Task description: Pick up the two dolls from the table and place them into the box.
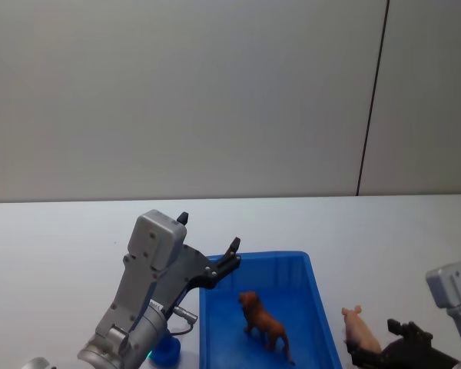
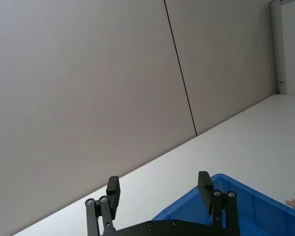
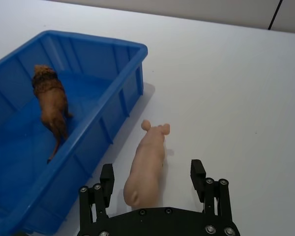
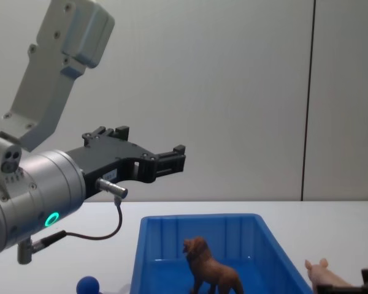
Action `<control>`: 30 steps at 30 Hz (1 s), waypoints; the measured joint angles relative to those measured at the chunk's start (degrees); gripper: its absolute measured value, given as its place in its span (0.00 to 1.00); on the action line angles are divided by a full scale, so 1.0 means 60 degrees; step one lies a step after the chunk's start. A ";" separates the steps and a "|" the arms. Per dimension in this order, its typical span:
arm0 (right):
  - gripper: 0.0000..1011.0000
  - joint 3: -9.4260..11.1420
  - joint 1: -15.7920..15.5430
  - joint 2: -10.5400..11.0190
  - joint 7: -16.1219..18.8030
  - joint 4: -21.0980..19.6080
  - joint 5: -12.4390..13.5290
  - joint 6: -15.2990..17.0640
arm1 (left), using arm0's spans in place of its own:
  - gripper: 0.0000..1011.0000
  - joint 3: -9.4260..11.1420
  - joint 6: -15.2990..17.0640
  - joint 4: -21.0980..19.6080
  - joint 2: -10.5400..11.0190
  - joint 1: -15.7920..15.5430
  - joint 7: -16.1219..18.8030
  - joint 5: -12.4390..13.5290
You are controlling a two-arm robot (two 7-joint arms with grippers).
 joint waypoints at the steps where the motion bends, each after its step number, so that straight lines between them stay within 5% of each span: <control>1: 0.95 -0.0003 0.0000 -0.0004 -0.0004 0.0021 0.0000 0.0008 | 0.99 0.0000 0.0000 0.0000 0.0000 0.0000 0.0000 0.0000; 20: 0.41 -0.0128 0.0111 -0.0183 0.0014 0.0458 -0.0016 0.0017 | 0.99 0.0000 0.0000 0.0000 0.0000 0.0000 0.0000 0.0000; 30: 0.37 -0.0153 0.0104 -0.0204 -0.0189 0.0287 -0.0194 -0.0316 | 0.99 0.0000 0.0000 0.0000 0.0000 0.0000 0.0000 0.0000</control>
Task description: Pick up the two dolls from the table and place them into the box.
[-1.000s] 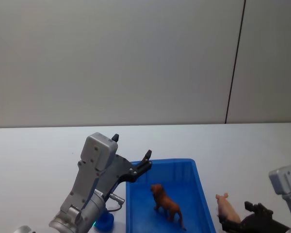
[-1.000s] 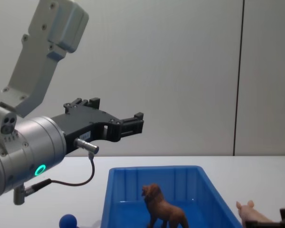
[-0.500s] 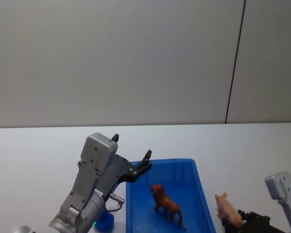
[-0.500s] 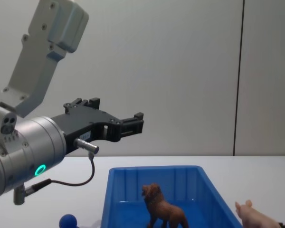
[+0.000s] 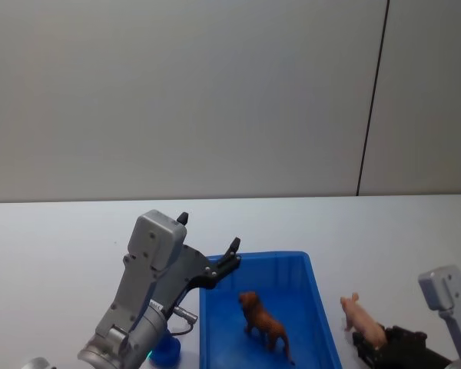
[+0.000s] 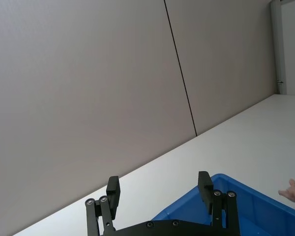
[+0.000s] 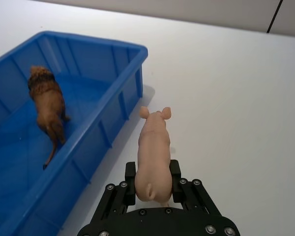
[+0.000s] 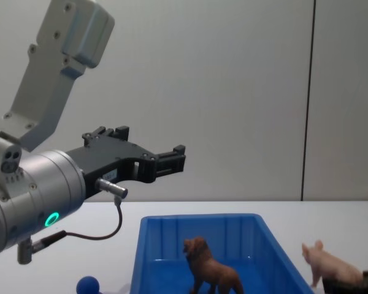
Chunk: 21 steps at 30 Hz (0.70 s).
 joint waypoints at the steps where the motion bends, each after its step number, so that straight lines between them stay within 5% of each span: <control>1: 0.37 0.0000 -0.0001 0.0000 -0.0026 -0.0027 -0.0025 -0.0043 | 0.99 0.0001 0.0000 0.0000 0.0000 0.0000 0.0000 0.0000; 13: 0.37 0.0019 0.0080 -0.0012 -0.0257 -0.0695 -0.0356 -0.0603 | 0.99 0.0000 0.0000 0.0000 0.0000 0.0000 0.0000 0.0000; 21: 0.37 -0.0083 0.0435 -0.0213 0.0231 -0.0973 -0.0484 -0.0655 | 0.99 0.0000 0.0000 0.0000 0.0000 0.0000 0.0000 0.0000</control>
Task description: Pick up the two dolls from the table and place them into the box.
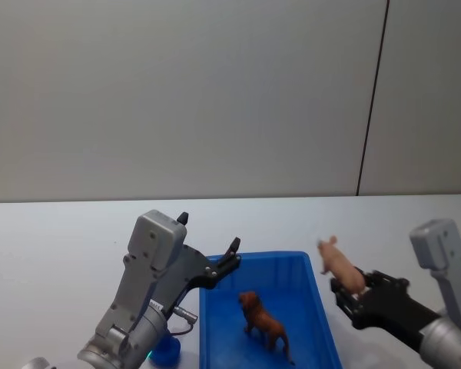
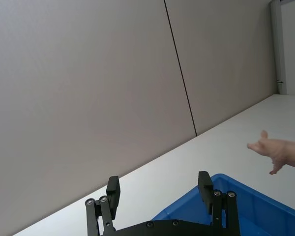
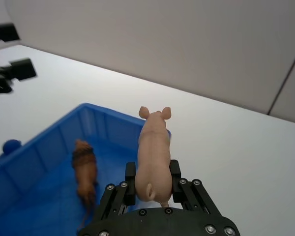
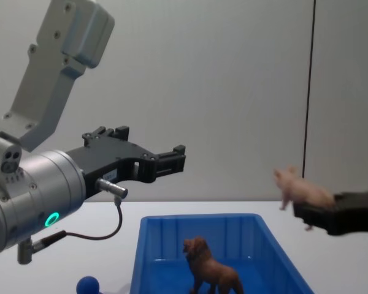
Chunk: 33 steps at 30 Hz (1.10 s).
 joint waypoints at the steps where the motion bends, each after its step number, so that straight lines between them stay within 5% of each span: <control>1: 0.37 0.0000 0.0000 0.0000 0.0000 0.0000 0.0000 0.0000 | 0.99 0.0000 0.0000 0.0000 0.0000 0.0000 0.0000 0.0000; 11: 0.40 -0.0331 0.0700 -0.0576 0.0713 0.0419 -0.0222 0.0524 | 0.99 0.0000 0.0000 0.0000 0.0000 0.0000 0.0001 0.0000; 22: 0.79 -0.0574 0.1117 -0.0956 0.0968 0.0885 -0.0419 0.0777 | 0.99 0.0000 0.0000 0.0001 0.0000 0.0000 0.0000 0.0000; 33: 0.99 -0.0471 0.0928 -0.0714 0.0809 0.0641 -0.0458 0.0453 | 0.99 0.0000 0.0000 0.0000 0.0000 0.0000 0.0000 0.0000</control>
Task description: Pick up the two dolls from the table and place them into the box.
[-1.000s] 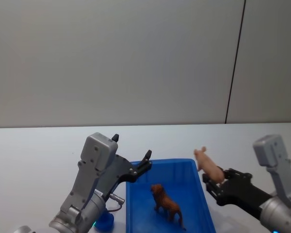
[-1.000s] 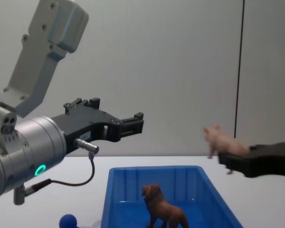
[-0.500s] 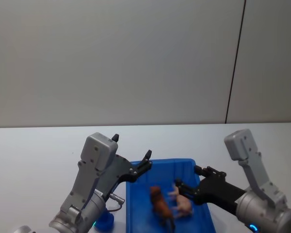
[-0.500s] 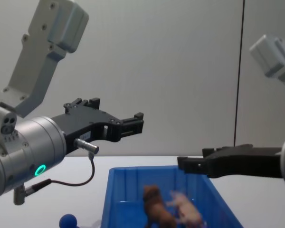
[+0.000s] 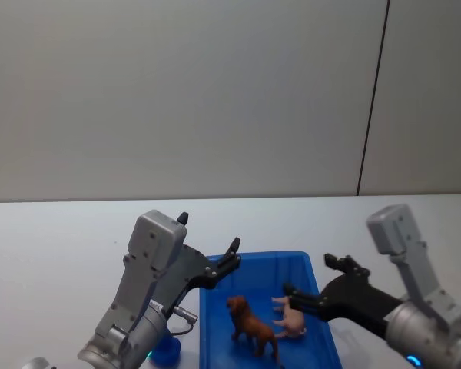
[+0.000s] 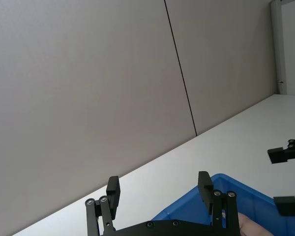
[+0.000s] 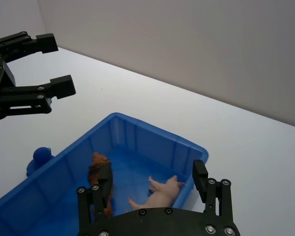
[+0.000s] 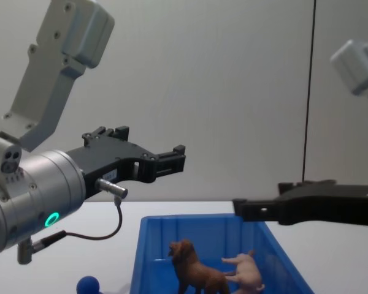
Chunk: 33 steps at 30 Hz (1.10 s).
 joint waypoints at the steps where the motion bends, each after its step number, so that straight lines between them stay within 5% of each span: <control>1: 0.99 0.0057 -0.0084 0.0104 -0.0039 -0.0094 0.0028 -0.0081 | 0.99 0.0000 0.0000 0.0000 -0.0001 0.0000 0.0000 0.0000; 15: 0.99 0.0668 -0.0910 0.1118 -0.0394 -0.0717 0.0642 -0.0666 | 0.99 0.0000 0.0000 0.0000 0.0000 0.0000 0.0000 0.0001; 33: 0.99 0.0979 -0.1352 0.1635 -0.0541 -0.0970 0.0994 -0.0918 | 0.99 -0.0167 0.0588 -0.0459 0.0419 0.0353 0.0161 -0.0020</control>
